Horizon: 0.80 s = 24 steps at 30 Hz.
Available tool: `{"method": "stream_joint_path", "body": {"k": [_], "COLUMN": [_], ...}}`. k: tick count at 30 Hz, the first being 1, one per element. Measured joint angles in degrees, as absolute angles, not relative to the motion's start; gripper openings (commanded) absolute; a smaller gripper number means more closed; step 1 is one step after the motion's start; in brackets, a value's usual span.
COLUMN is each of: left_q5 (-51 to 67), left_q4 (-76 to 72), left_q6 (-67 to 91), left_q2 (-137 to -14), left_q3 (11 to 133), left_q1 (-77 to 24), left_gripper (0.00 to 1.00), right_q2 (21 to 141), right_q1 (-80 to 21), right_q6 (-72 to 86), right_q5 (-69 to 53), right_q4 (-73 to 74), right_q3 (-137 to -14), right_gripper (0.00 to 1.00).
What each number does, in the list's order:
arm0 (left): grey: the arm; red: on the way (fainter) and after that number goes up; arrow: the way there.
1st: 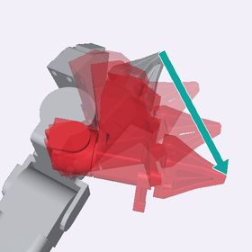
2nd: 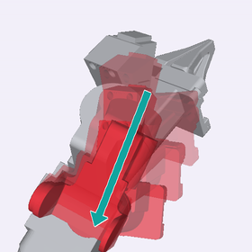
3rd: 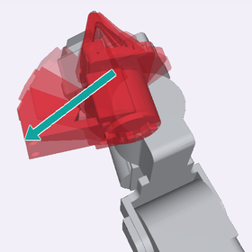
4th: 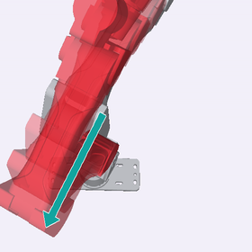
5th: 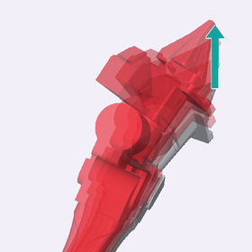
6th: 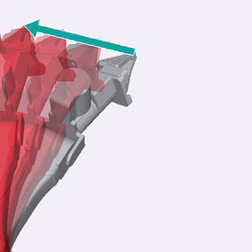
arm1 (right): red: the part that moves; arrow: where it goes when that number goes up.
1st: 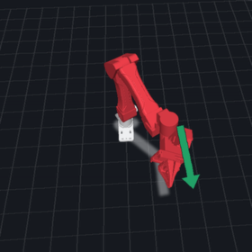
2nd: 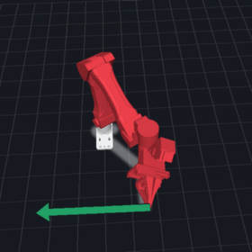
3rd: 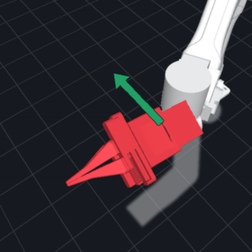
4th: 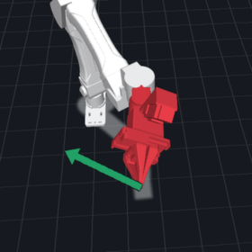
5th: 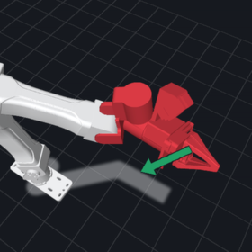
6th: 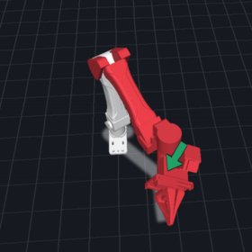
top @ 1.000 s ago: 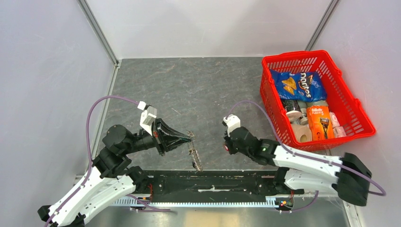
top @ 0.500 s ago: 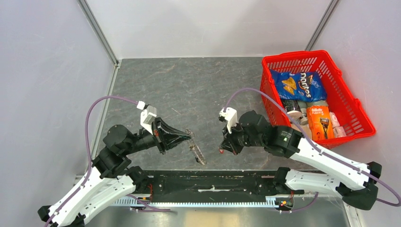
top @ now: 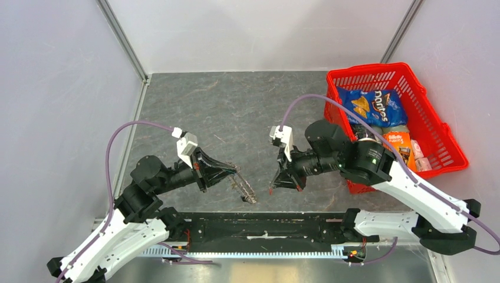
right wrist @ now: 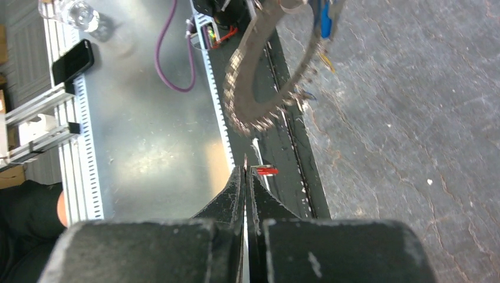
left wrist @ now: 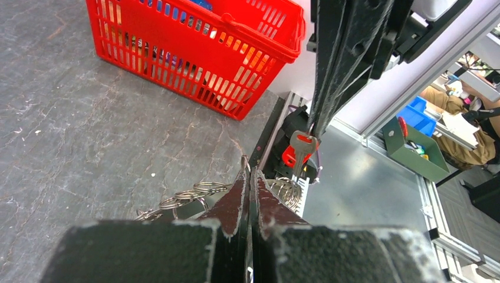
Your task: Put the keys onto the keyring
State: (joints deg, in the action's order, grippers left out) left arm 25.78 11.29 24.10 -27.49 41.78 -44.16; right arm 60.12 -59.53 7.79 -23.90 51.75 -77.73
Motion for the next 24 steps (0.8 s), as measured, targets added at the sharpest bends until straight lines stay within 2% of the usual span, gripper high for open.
{"method": "stream_joint_path", "body": {"k": [16,24], "left_q5": [26.5,30.6], "left_q4": [14.9,14.9], "left_q6": [22.2,20.6], "left_q2": [-30.0,-30.5], "left_q3": [42.3,43.0], "left_q1": [-44.2,-44.2], "left_gripper": [0.02,0.02], "right_q2": [73.8,78.6], "right_q1": [-59.5,-59.5], "right_q6": [6.7,3.2], "right_q5": [-28.3,-30.5], "right_q4": [57.7,59.2], "right_q3": [-95.8,-96.8], "right_gripper": [0.0,0.0]}}
